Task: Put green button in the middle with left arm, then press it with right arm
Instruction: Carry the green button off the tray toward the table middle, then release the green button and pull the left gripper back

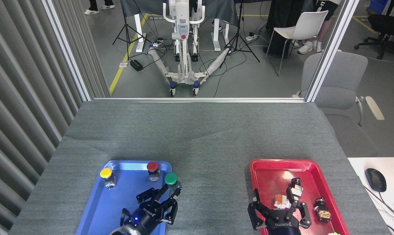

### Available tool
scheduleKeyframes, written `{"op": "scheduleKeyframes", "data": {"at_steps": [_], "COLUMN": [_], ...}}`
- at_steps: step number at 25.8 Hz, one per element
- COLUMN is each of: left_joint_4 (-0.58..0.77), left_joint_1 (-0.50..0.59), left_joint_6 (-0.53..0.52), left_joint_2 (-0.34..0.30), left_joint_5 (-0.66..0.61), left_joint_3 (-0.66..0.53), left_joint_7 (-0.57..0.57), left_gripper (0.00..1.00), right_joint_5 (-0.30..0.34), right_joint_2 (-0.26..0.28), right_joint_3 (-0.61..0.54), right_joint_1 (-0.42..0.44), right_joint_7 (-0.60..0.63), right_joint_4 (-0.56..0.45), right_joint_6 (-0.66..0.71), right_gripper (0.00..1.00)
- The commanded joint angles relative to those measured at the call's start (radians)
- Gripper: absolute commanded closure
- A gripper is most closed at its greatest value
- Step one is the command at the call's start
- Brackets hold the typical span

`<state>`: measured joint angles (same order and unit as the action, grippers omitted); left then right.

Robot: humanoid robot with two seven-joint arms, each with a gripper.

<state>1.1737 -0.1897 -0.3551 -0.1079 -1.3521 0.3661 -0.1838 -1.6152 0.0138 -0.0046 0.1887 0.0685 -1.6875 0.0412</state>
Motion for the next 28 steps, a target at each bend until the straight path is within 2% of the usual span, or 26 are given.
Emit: {"op": "scheduleKeyframes", "data": {"at_steps": [1,5,11,13,14,16,17,18,24,26,28], "left_joint_4": [-0.111,-0.301,-0.352,-0.358,-0.364,-0.361,-0.353,-0.347,-0.181,-0.111,-0.026], "left_joint_1": [-0.091,-0.18,-0.185,-0.185,-0.185,-0.178,-0.175,-0.172,-0.108,-0.063,0.01], "left_joint_6": [0.016,0.094,0.1,0.102,0.108,0.14,0.157,0.165,0.173,0.189,0.235], "left_joint_2": [0.042,0.146,0.166,0.174,0.183,0.194,0.195,0.195,0.169,0.128,0.088], "left_joint_5": [-0.051,-0.096,-0.117,-0.116,-0.114,-0.102,-0.102,-0.101,-0.098,-0.096,-0.094], "left_joint_3": [0.149,0.234,0.235,0.235,0.235,0.234,0.232,0.231,0.226,0.218,0.159], "left_joint_7": [0.007,0.007,0.001,-0.003,-0.005,-0.008,-0.008,-0.008,-0.006,-0.006,-0.005], "left_gripper": [0.96,0.94,0.91,0.81,0.66,0.22,0.07,0.02,0.01,0.01,0.01], "right_joint_5": [0.0,0.0,0.0,0.0,0.0,0.001,0.001,0.001,0.001,0.001,0.001], "right_joint_2": [0.0,0.0,0.005,0.005,0.005,0.005,0.003,0.002,0.006,0.006,0.003], "right_joint_3": [0.0,0.0,0.0,0.002,0.002,0.002,0.003,0.006,0.006,0.006,0.012], "right_joint_1": [0.0,0.0,0.0,0.0,0.0,0.0,0.0,0.0,0.003,0.003,0.003], "right_joint_7": [-0.001,-0.001,-0.001,-0.001,-0.001,-0.001,-0.001,0.002,0.005,0.001,0.001], "right_joint_4": [0.0,0.0,0.0,0.0,0.0,0.0,0.0,0.0,0.0,0.002,0.003], "right_joint_6": [0.0,0.0,0.0,-0.001,0.0,0.0,0.0,0.0,-0.021,-0.017,-0.011], "right_gripper": [0.0,0.0,0.0,0.0,0.0,0.0,0.0,0.0,0.0,0.0,0.0]}}
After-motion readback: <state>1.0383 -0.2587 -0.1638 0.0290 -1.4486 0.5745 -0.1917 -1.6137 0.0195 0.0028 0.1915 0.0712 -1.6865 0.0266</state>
